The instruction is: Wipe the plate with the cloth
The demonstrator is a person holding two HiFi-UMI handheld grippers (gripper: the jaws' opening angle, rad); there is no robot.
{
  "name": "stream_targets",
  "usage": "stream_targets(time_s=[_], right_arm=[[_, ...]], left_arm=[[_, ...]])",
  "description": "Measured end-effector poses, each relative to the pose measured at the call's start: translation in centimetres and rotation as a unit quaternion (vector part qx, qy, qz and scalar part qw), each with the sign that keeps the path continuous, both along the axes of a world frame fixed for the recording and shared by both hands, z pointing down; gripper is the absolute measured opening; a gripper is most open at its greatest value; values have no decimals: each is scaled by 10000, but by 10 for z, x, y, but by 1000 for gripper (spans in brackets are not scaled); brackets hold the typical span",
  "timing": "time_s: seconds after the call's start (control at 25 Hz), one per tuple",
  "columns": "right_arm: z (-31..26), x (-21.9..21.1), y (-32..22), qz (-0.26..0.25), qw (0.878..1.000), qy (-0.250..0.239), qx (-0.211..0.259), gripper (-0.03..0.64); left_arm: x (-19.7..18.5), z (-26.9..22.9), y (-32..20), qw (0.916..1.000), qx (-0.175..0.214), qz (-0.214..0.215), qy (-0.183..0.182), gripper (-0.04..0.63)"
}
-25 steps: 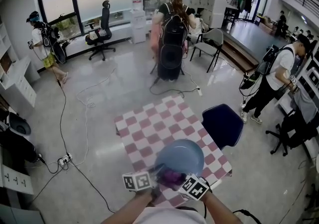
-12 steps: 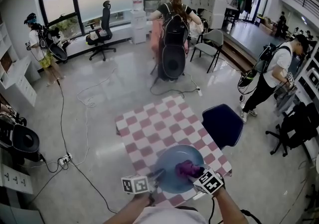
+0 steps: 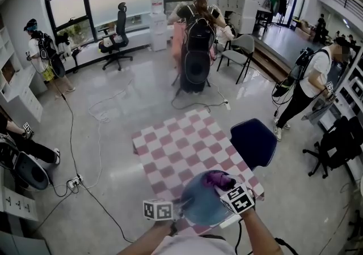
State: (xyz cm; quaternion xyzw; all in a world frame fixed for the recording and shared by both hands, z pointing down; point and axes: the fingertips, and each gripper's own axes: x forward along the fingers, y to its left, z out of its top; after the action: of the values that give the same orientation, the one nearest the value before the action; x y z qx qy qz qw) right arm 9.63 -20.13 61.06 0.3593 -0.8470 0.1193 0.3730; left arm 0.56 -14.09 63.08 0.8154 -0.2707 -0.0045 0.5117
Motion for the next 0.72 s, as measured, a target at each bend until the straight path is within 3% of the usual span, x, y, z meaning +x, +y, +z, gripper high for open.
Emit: stream_targets(time_s=[0.32,0.72], right_arm=[[-15,-47,12,-821,9960,-177,313,158],[-22,-106,64,-2043,9764,-699,-68,156]], left_arm=[[11,-3,9,9995,45,300,-46,40],[11,-8,18,9991,155,373,-143,40]])
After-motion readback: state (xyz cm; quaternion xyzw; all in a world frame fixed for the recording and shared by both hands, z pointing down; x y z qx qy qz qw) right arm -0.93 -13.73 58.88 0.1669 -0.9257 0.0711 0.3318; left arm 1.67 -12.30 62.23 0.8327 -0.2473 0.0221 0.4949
